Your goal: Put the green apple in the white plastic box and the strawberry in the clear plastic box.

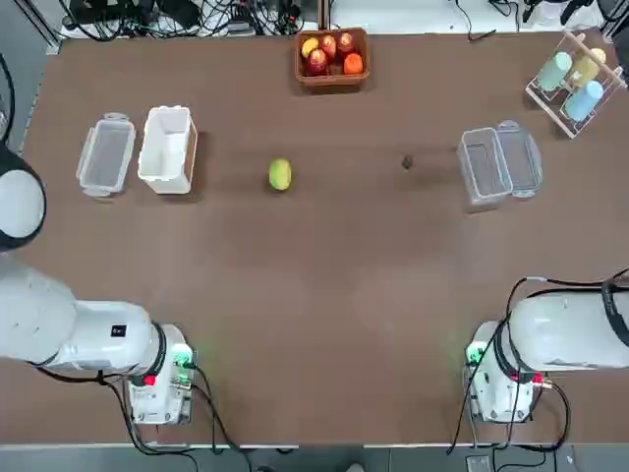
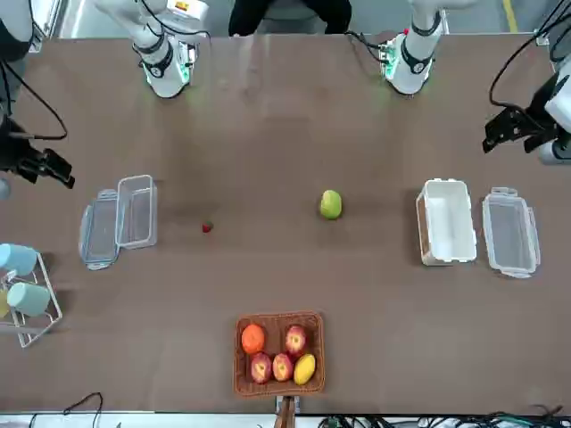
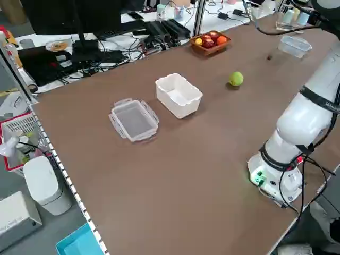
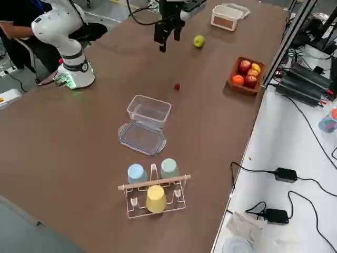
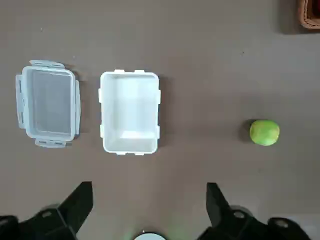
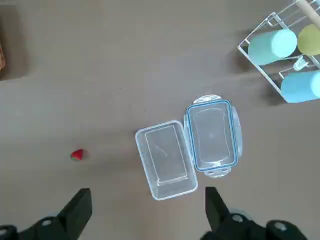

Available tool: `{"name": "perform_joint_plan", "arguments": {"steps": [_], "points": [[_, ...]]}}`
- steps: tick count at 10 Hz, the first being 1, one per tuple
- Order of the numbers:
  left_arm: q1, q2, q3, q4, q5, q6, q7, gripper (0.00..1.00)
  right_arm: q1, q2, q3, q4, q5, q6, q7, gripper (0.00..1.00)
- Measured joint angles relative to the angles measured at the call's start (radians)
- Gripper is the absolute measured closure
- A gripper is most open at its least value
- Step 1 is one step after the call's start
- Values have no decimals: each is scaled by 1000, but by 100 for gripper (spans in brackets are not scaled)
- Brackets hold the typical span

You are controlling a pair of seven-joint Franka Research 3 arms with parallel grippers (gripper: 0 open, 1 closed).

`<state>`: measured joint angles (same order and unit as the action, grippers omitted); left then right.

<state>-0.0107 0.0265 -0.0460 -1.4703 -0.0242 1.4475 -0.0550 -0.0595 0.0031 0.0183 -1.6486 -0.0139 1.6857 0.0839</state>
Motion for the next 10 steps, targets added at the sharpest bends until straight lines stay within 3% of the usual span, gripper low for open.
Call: {"name": "perform_joint_plan", "arguments": {"steps": [4, 6, 10], "points": [[7, 19, -5, -7, 0, 12, 5, 0, 0, 0, 0, 0, 0, 0, 1, 0], [-16, 44, -30, -45, -1, 95, -23, 0, 5, 0, 1, -1, 0, 0, 3, 0], [-46, 119, -192, -217, -3, 323, -286, 0, 138, 2, 9, -50, 11, 47, 220, 0]]}}
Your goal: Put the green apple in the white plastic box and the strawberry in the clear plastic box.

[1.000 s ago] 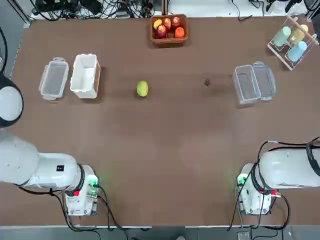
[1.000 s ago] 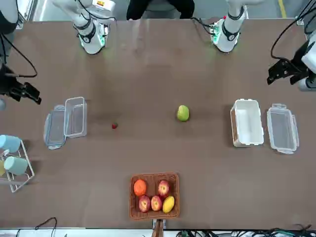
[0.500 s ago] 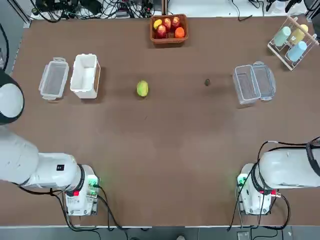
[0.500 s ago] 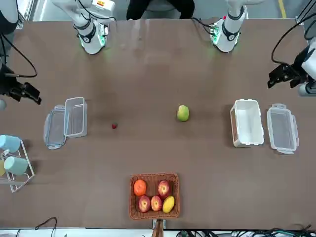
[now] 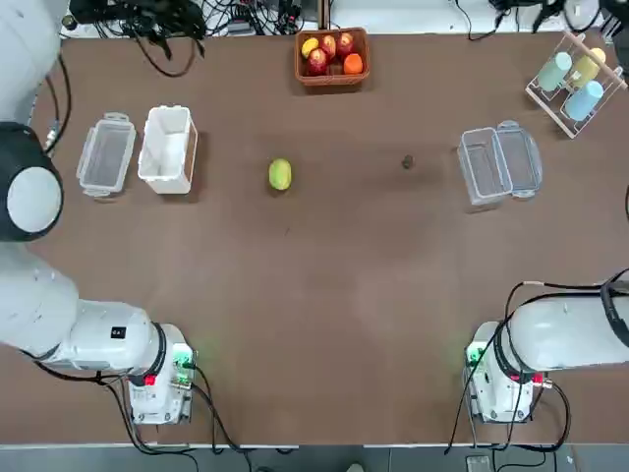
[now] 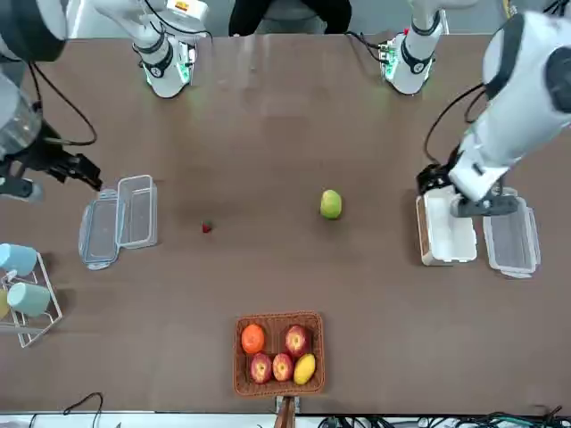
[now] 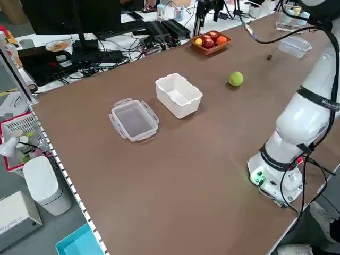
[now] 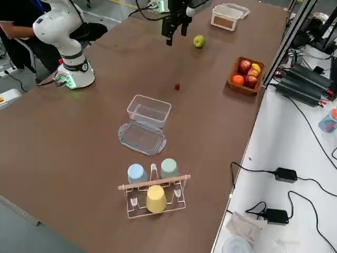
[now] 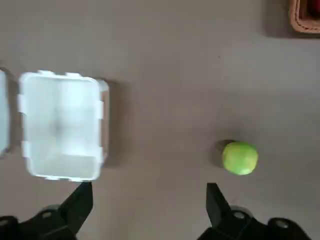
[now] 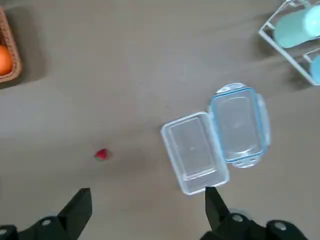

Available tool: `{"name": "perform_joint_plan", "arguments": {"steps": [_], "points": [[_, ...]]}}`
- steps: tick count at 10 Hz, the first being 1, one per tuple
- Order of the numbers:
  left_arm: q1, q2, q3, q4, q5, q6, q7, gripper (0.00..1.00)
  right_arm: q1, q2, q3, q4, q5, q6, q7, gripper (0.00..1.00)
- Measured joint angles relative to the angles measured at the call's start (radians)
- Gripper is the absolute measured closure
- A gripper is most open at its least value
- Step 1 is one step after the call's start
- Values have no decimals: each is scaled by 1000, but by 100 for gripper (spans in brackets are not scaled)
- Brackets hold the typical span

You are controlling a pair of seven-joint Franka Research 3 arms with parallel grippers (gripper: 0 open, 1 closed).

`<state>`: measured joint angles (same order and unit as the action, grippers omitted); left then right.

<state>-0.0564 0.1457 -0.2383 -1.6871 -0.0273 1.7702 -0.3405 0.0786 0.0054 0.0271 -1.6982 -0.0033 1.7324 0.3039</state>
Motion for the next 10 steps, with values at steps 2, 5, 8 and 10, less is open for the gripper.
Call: {"name": "perform_joint_plan", "arguments": {"steps": [2, 5, 8, 10], "points": [[-44, 80, -47, -16, 0, 79, -86, 0, 40, 7, 2, -90, 19, 128, 35, 0], [-150, 122, -49, -107, 0, 236, -254, 0, 125, 91, 2, -237, 22, 383, 99, 0], [-217, 168, -51, -270, 0, 479, -398, 0, 167, 240, 1, -343, 20, 601, 102, 0], [-230, 229, -51, -335, 0, 611, -404, 0, 190, 295, 1, -375, 20, 671, 100, 0]]}}
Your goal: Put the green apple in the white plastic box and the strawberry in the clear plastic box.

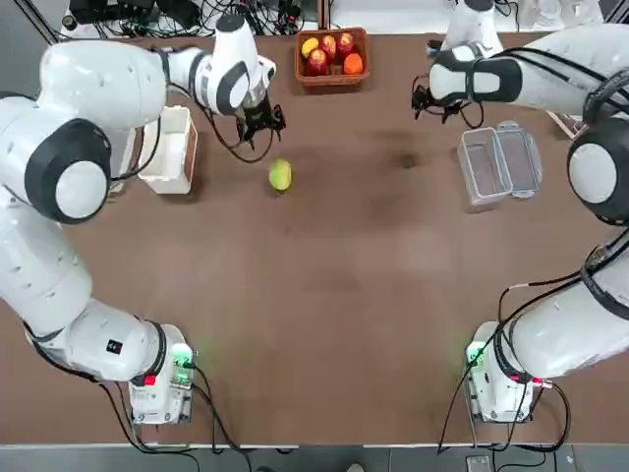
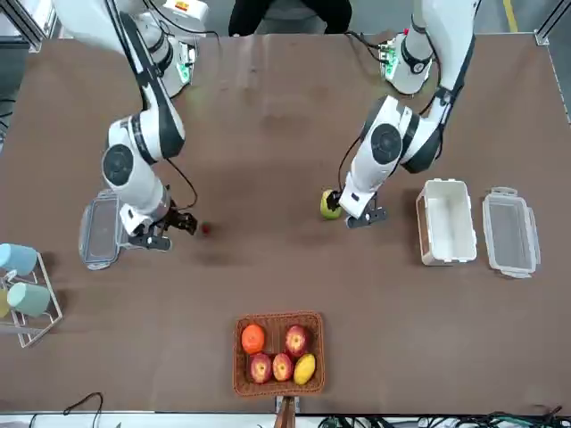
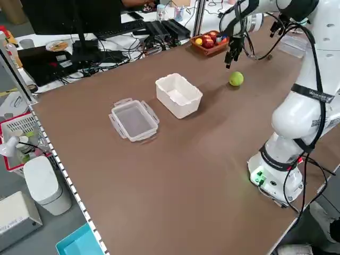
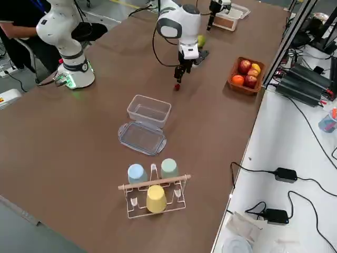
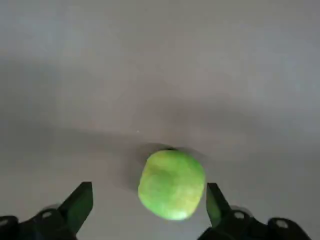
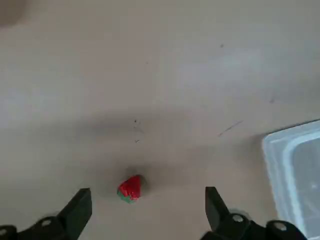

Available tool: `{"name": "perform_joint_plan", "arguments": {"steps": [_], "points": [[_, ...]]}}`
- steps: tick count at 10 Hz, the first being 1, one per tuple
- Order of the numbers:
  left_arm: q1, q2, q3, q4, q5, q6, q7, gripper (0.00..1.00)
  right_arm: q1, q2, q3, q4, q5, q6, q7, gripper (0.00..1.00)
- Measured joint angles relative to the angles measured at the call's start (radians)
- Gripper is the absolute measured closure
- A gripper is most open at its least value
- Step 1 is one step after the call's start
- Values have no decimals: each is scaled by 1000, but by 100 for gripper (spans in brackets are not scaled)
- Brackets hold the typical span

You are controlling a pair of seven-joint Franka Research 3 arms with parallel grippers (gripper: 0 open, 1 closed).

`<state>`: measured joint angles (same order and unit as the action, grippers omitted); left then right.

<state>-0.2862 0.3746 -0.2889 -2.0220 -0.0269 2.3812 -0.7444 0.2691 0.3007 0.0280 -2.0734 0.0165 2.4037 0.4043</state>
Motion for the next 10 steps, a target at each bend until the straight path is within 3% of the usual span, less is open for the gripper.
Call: {"name": "perform_joint_plan", "arguments": {"steps": [3, 8, 10], "points": [[-25, 61, -1, -6, 0, 55, -27, 0, 40, 44, 0, -100, 0, 144, 0, 0], [-66, 110, -2, -6, 0, 85, -62, 0, 105, 108, 0, -113, 0, 207, 2, 0], [-76, 145, -2, -6, 0, 98, -63, 7, 105, 122, -3, -118, 0, 239, 2, 2]]}}
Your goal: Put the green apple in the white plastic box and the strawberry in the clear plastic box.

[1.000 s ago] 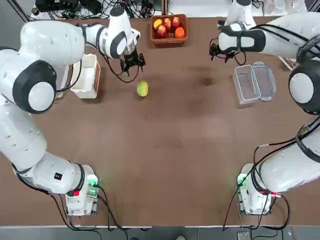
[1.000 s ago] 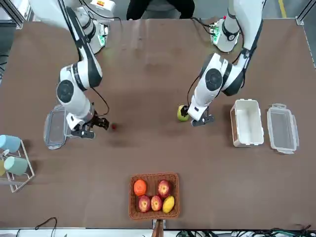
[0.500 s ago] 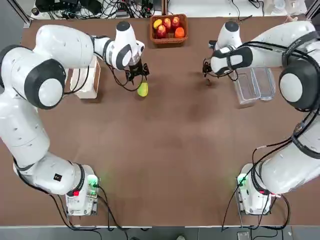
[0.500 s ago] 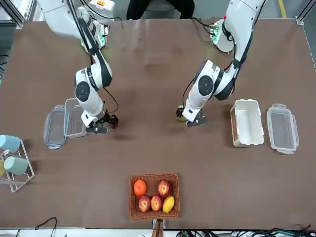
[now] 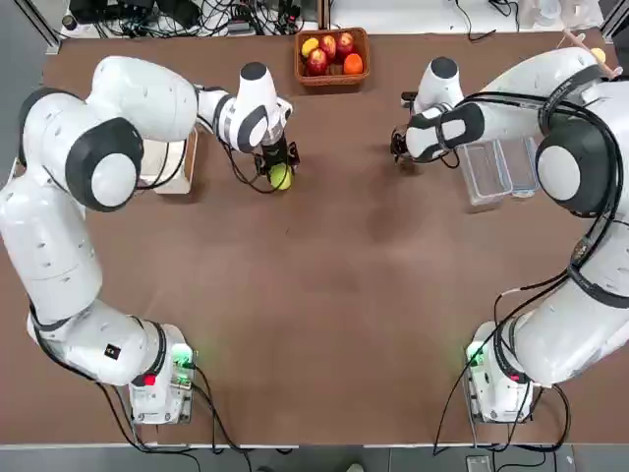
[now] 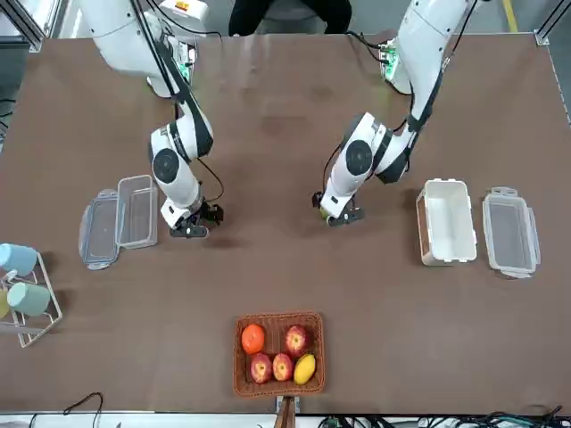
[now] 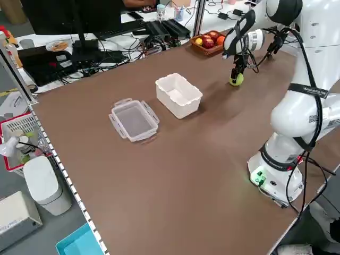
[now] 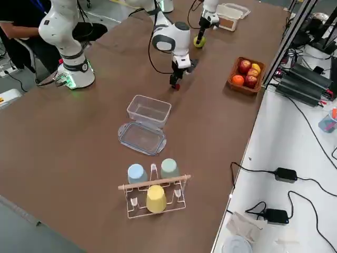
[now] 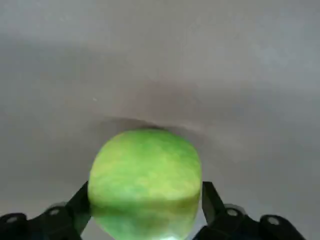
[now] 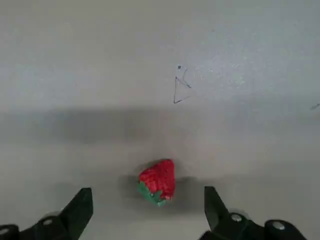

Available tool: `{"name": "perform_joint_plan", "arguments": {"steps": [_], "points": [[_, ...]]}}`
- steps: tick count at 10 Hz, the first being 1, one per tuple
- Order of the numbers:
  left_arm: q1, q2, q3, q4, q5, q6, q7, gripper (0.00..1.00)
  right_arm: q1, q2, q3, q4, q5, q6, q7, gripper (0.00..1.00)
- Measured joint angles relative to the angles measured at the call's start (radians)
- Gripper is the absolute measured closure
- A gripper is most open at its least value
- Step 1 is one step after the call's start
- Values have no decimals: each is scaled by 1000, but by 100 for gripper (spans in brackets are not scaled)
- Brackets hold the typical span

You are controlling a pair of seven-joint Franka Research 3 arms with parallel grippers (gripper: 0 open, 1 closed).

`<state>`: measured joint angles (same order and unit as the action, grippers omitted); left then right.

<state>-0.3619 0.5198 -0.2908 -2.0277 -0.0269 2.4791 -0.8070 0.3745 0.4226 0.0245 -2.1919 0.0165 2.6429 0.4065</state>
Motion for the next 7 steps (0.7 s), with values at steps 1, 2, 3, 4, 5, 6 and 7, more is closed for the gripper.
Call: {"name": "perform_joint_plan", "arguments": {"steps": [1, 2, 3, 4, 5, 6, 7], "points": [[1, 7, 1, 2, 0, 4, 0, 15, 0, 11, -2, -2, 0, 16, 0, 1], [8, 6, 4, 7, 0, 5, 0, 24, 0, 20, -3, -2, 0, 25, 0, 2], [21, 0, 4, 19, 0, 3, 0, 24, 0, 25, -3, -2, 0, 30, 0, 4], [36, -22, 5, 35, 0, -28, 0, 24, 0, 27, -3, -2, 0, 31, 0, 10], [60, -68, 5, 61, 0, -120, 0, 24, 0, 27, -3, -2, 0, 31, 3, 15], [95, -130, 6, 88, 0, -242, 1, 24, 0, 27, -3, -2, 0, 31, 11, 30], [143, -201, 6, 101, 1, -350, 17, 24, 1, 27, -3, -2, 0, 31, 17, 45]]}}
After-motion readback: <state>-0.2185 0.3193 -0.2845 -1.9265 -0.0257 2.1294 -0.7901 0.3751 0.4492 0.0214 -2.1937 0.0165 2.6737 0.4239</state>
